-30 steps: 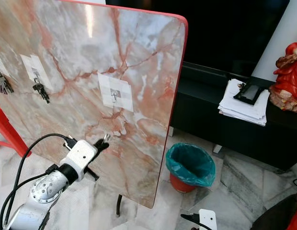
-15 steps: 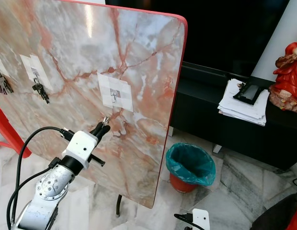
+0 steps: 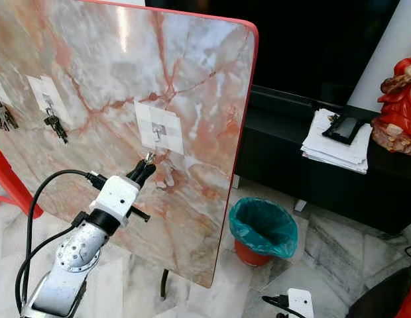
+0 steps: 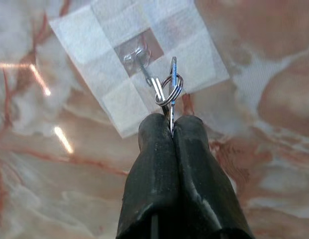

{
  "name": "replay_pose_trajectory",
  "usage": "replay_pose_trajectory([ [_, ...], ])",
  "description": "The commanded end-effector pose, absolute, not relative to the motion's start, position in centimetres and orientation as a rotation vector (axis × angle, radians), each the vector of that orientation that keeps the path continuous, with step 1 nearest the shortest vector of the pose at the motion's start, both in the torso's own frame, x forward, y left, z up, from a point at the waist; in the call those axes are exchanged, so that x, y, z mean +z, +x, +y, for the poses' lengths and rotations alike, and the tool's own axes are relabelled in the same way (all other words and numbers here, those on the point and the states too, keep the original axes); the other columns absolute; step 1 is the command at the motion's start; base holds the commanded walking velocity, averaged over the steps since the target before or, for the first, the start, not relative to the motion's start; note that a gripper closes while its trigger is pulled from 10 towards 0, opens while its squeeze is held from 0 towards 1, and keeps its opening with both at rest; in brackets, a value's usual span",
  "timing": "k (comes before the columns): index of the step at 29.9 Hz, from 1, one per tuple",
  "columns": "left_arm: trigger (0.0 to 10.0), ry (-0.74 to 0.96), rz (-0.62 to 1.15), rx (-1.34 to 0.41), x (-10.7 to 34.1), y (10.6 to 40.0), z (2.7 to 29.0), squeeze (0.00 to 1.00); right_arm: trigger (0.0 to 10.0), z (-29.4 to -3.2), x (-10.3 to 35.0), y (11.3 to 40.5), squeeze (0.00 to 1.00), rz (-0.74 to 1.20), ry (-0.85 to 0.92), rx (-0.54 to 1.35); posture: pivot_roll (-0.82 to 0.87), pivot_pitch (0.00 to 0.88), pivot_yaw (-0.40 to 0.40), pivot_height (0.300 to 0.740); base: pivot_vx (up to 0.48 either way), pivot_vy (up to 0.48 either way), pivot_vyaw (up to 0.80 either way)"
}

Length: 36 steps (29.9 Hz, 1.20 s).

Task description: Hang keys on a hook

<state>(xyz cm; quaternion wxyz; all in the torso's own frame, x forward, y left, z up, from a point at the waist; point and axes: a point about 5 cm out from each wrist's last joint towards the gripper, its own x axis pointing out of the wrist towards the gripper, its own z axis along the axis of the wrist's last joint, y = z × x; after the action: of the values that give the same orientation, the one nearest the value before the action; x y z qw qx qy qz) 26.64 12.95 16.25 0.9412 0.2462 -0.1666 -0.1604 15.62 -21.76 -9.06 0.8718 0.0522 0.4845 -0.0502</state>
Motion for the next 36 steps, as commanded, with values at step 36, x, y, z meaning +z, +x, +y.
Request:
replay_pose_trajectory([
  [36,10.0,0.348,0.66,-0.624,2.8,16.8,19.2,0.0,10.0,-20.8,-8.8,16.8,0.0,1.017,0.093,-0.068,0.18,0.021,-0.046,0.74,0.0,0.0,0.0],
])
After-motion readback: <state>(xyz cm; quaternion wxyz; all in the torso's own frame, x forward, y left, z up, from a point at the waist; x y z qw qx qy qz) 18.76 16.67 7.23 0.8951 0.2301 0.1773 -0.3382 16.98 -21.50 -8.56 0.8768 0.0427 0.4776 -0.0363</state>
